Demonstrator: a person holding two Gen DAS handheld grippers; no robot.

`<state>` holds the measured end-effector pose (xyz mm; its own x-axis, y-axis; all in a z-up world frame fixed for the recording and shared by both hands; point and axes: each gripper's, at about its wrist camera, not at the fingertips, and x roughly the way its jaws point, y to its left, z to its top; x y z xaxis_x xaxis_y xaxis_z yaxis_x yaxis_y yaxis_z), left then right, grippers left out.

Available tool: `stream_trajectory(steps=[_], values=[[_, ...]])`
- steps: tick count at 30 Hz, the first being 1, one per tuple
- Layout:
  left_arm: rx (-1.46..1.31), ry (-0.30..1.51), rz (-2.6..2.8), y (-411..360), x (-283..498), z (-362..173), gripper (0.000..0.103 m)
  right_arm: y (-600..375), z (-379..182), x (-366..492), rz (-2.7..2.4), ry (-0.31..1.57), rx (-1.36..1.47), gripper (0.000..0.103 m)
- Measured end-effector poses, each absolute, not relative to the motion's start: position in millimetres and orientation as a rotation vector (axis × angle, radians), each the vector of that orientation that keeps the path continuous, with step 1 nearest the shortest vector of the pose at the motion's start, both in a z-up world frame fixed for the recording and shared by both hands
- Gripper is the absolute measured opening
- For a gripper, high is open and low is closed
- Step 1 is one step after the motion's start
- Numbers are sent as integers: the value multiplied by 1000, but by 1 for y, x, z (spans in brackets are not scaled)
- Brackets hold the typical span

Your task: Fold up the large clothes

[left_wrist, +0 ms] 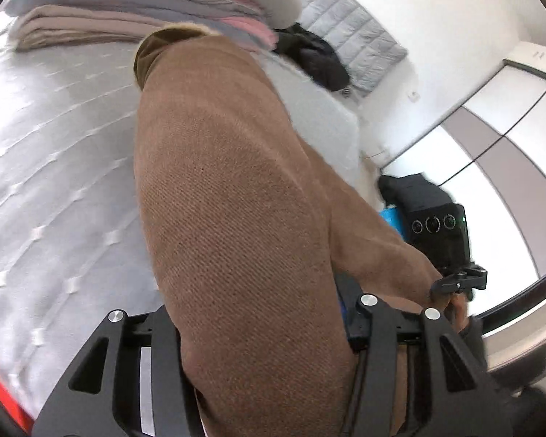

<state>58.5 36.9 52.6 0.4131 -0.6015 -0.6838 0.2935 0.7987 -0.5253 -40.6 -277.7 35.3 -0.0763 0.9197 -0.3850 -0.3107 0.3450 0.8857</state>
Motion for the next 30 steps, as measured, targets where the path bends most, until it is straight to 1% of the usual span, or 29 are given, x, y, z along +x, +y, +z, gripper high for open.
stream_trajectory(steps=[1,2,3,4,5,6,8,11,13,14,16,17,19,21,22,23,24,25,26,27,29,30], values=[[-360,1041,-563,51,62,38,51,-265,21,-37,1122,1311,629,95],[-399,1131,-532,68,69,10,54,-249,-5,-34,1073,1427,593,95],[-467,1221,-505,85,74,-21,59,-240,-25,-34,1030,1495,556,95],[-540,1249,-505,97,74,-40,64,-239,-29,-34,1030,1503,569,95],[-627,1232,-527,109,70,-50,65,-242,-25,-34,1018,1487,582,95],[-658,1210,-542,115,66,-47,65,-246,-16,-36,1007,1464,577,95],[-597,1168,-554,116,59,-30,66,-258,6,-42,980,1408,562,95],[-609,1145,-561,131,53,-28,66,-274,33,-53,882,1327,515,95],[-644,1124,-551,140,48,-25,66,-282,57,-57,846,1241,506,95],[-665,1102,-545,149,44,-21,66,-282,79,-51,866,1171,515,95],[-673,1019,-512,161,38,-9,66,-274,109,-56,937,1075,529,95],[-687,940,-503,171,33,2,67,-263,122,-56,1039,1031,544,96],[-743,846,-502,186,26,14,76,-237,124,-59,1165,1057,537,96],[-813,783,-467,202,22,17,79,-217,102,-63,1130,1178,460,96],[-836,777,-465,208,21,17,79,-214,82,-68,1064,1251,400,94],[-848,776,-472,206,22,17,79,-215,50,-69,994,1317,346,91],[-844,776,-476,207,21,17,79,-221,33,-72,970,1333,354,81],[-827,776,-481,206,18,18,79,-224,24,-71,949,1337,414,64],[-814,778,-484,200,19,20,79,-240,22,-69,920,1327,489,58],[-802,782,-490,199,20,21,79,-249,24,-73,912,1311,518,57],[-791,787,-500,199,26,22,79,-259,36,-75,930,1264,555,60],[-781,785,-506,186,30,26,79,-261,47,-75,950,1219,558,76]])
